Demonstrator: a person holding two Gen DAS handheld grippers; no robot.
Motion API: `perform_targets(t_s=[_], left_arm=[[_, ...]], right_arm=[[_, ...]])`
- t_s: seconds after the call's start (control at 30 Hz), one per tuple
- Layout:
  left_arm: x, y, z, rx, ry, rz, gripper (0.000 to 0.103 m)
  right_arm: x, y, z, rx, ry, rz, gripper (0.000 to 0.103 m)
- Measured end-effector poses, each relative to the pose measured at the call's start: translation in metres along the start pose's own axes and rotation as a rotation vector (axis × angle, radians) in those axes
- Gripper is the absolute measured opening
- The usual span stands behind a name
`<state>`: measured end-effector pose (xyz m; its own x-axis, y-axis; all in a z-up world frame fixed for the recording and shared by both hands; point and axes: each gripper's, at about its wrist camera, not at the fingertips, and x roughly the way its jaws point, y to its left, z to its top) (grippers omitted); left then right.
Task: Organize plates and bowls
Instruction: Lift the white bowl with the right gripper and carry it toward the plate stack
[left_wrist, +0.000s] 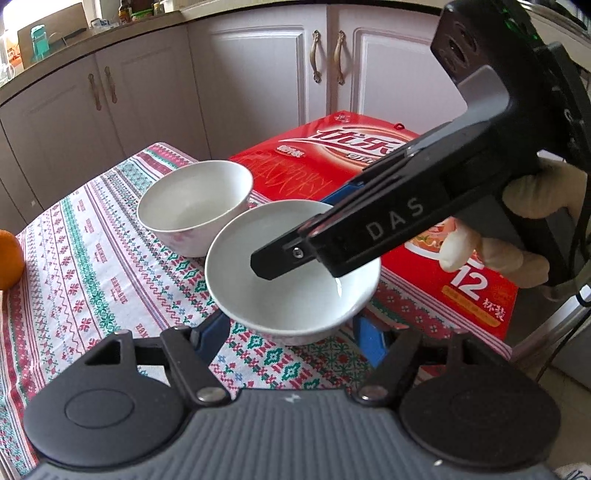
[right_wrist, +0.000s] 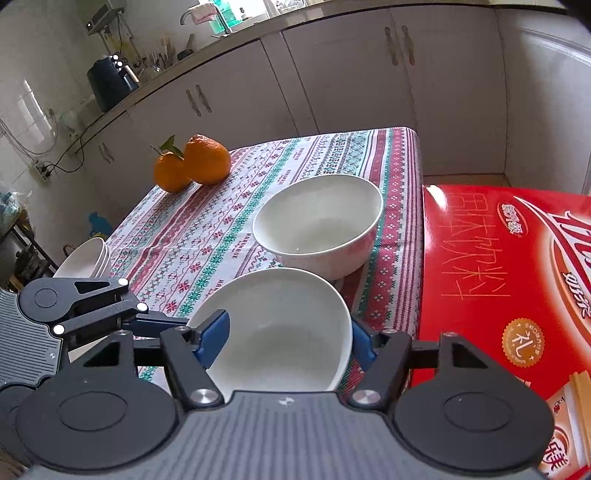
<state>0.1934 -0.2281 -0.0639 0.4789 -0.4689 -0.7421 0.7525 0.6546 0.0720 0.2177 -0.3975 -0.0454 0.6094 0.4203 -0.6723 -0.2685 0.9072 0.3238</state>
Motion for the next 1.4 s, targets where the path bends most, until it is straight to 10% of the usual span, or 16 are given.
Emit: perform_targets(t_s=[1.4], left_arm=[[-0.136,0.032,-0.087,-0.124,-0.083,0.106,0.073]], right_arm=[[-0.006,0.162,-0.004,-0.176,0.029,0.103,0.074]])
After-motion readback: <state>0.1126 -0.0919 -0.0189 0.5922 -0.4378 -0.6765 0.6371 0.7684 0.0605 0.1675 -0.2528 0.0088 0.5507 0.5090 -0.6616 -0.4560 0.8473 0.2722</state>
